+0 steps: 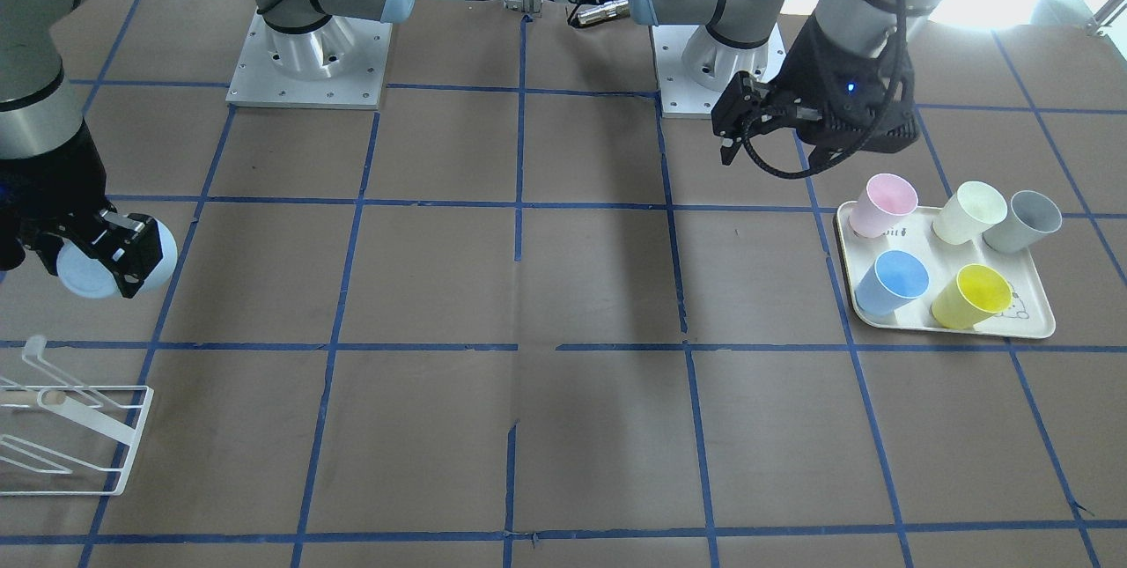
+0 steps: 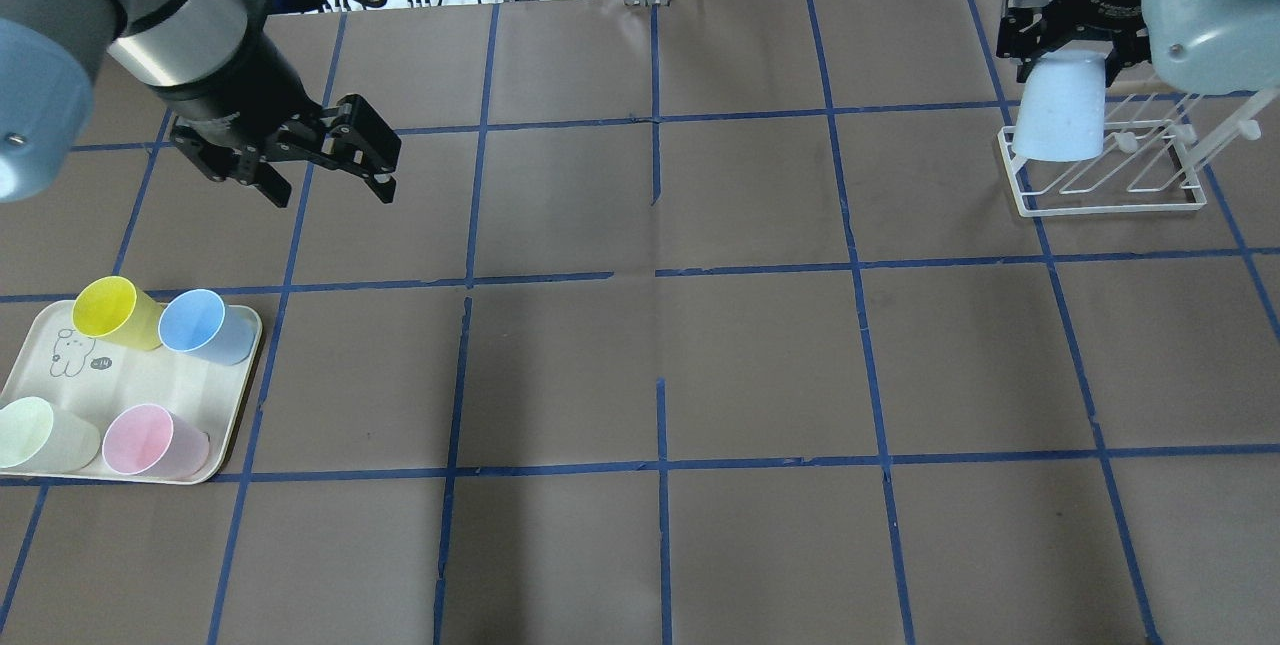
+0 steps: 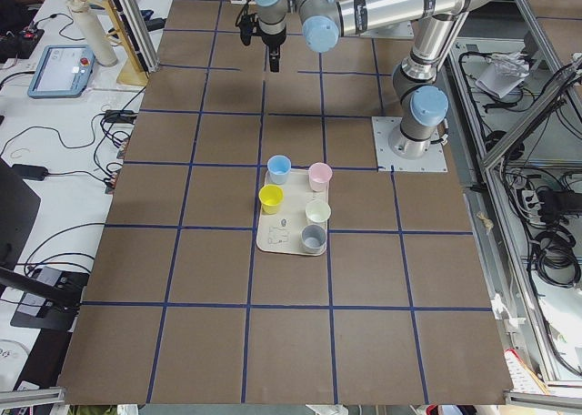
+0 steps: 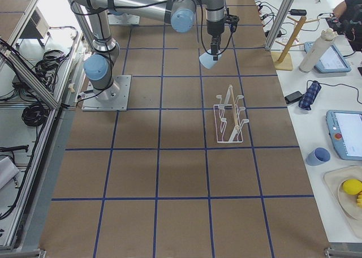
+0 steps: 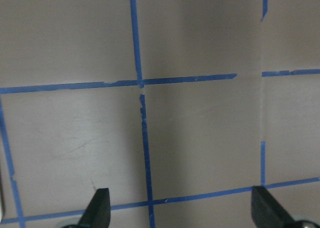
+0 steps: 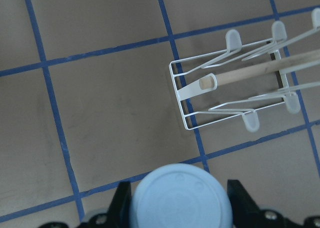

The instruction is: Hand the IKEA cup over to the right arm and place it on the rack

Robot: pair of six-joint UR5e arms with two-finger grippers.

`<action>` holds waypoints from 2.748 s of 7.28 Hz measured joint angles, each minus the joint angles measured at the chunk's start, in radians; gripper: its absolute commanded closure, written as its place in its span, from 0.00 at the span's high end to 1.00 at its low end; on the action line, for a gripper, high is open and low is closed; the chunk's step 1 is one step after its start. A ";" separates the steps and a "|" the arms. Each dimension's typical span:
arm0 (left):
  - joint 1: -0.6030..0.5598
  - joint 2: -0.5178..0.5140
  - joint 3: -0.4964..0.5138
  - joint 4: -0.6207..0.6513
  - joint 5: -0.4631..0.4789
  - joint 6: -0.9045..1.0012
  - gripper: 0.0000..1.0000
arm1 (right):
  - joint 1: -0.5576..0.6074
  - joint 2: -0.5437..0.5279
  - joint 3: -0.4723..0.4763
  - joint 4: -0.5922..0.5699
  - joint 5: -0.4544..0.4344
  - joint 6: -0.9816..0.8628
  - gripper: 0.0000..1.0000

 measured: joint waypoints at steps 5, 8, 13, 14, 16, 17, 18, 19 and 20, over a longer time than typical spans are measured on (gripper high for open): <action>-0.080 0.009 0.031 0.047 0.042 -0.089 1.00 | -0.156 0.051 0.042 -0.221 0.137 -0.319 0.00; -0.084 0.022 0.021 0.050 0.038 -0.066 1.00 | -0.249 0.070 0.131 -0.386 0.252 -0.439 0.00; -0.083 0.023 0.019 0.066 0.044 -0.056 1.00 | -0.262 0.098 0.165 -0.469 0.293 -0.462 0.05; -0.083 0.022 0.018 0.066 0.044 -0.057 1.00 | -0.262 0.103 0.166 -0.474 0.294 -0.463 0.85; -0.082 0.022 0.018 0.066 0.043 -0.057 1.00 | -0.262 0.113 0.163 -0.473 0.302 -0.462 1.00; -0.082 0.023 0.018 0.066 0.043 -0.058 1.00 | -0.262 0.113 0.161 -0.467 0.306 -0.464 1.00; -0.082 0.023 0.018 0.066 0.043 -0.058 1.00 | -0.261 0.109 0.159 -0.462 0.306 -0.464 1.00; -0.081 0.023 0.017 0.066 0.043 -0.058 1.00 | -0.260 0.095 0.153 -0.437 0.305 -0.462 1.00; -0.081 0.023 0.016 0.066 0.043 -0.057 1.00 | -0.258 0.067 0.137 -0.362 0.303 -0.458 1.00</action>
